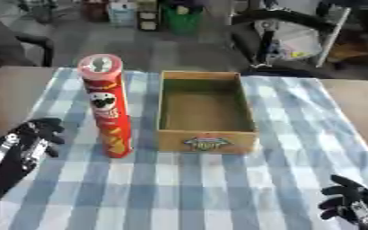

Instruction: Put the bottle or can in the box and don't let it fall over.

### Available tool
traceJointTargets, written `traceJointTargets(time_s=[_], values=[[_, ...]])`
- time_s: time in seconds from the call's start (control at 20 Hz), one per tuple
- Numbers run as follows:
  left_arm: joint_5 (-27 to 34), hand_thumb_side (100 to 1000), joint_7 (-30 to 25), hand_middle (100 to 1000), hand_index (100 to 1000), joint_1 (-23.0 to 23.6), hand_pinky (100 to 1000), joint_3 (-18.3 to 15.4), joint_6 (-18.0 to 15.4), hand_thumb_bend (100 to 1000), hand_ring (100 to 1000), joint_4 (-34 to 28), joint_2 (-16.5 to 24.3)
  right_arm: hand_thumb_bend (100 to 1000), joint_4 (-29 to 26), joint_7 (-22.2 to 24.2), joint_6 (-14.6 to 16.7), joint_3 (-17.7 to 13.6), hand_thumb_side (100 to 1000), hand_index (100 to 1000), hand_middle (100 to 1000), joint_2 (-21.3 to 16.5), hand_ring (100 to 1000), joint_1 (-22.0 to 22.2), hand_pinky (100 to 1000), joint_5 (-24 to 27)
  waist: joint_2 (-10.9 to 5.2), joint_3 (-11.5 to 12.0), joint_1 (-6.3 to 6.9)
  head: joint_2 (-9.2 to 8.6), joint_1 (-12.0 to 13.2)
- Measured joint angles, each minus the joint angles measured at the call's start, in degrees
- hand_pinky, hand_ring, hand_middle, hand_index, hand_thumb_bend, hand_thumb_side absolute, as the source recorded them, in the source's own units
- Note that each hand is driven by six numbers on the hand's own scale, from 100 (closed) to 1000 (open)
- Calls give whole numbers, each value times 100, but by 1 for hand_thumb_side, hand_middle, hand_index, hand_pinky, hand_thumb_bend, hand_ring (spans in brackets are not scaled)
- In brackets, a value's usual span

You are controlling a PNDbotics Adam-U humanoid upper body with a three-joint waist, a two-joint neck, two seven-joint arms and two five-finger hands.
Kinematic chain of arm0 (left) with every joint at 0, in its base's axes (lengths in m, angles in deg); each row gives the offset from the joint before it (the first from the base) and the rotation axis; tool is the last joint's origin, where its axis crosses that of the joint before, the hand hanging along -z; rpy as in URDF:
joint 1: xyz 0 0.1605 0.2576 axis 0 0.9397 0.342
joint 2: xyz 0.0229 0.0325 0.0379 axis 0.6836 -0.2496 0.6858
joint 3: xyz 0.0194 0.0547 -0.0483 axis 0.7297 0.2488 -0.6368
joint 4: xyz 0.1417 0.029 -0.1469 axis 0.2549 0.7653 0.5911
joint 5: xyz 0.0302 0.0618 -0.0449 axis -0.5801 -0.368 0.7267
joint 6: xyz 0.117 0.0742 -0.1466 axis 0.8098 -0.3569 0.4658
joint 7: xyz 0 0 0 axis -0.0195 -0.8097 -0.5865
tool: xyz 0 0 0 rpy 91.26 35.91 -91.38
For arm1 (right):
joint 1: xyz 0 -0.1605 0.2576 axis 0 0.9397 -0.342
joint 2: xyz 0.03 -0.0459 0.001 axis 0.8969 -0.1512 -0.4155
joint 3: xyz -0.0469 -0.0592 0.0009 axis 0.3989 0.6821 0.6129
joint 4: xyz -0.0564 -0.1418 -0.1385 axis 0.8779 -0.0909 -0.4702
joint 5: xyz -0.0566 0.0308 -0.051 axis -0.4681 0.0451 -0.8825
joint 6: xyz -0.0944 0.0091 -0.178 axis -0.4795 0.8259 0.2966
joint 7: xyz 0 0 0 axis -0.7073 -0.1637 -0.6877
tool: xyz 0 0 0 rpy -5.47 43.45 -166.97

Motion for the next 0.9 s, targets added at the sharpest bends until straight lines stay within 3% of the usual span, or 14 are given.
traceJointTargets(time_s=[0.25, 0.5, 0.6, 0.75, 0.9], values=[[125, 610, 507, 705, 825, -443, 563, -172, -102, 161, 675, -208, 859, 100, 0, -12, -3, 0, 668, 854, 648, -11, 588, 2, 522, 10, -45, -38, 28, 1, -15], [207, 592, 619, 780, 878, -1241, 619, -44, -170, 231, 737, -82, 2307, 100, 3, -1, -8, 8, 667, 854, 648, -74, 588, 10, 522, 20, -120, -119, 84, 5, -18], [205, 611, 372, 810, 898, -1695, 660, 170, -300, 262, 760, 158, 2928, 100, 3, 11, -11, 30, 667, 854, 648, -109, 588, 13, 522, 24, -149, -186, 98, 7, -6], [92, 628, -427, 851, 924, -2498, 731, 637, -659, 313, 800, 660, 3658, 100, 3, 43, -7, 67, 667, 854, 648, -157, 588, 35, 522, 43, -182, -277, 130, 9, 39], [-252, 634, -1586, 864, 931, -3399, 762, 1191, -1128, 360, 822, 1251, 3894, 100, 3, 75, -17, 104, 675, 854, 649, -202, 588, 55, 522, 65, -205, -359, 149, 9, 62]])
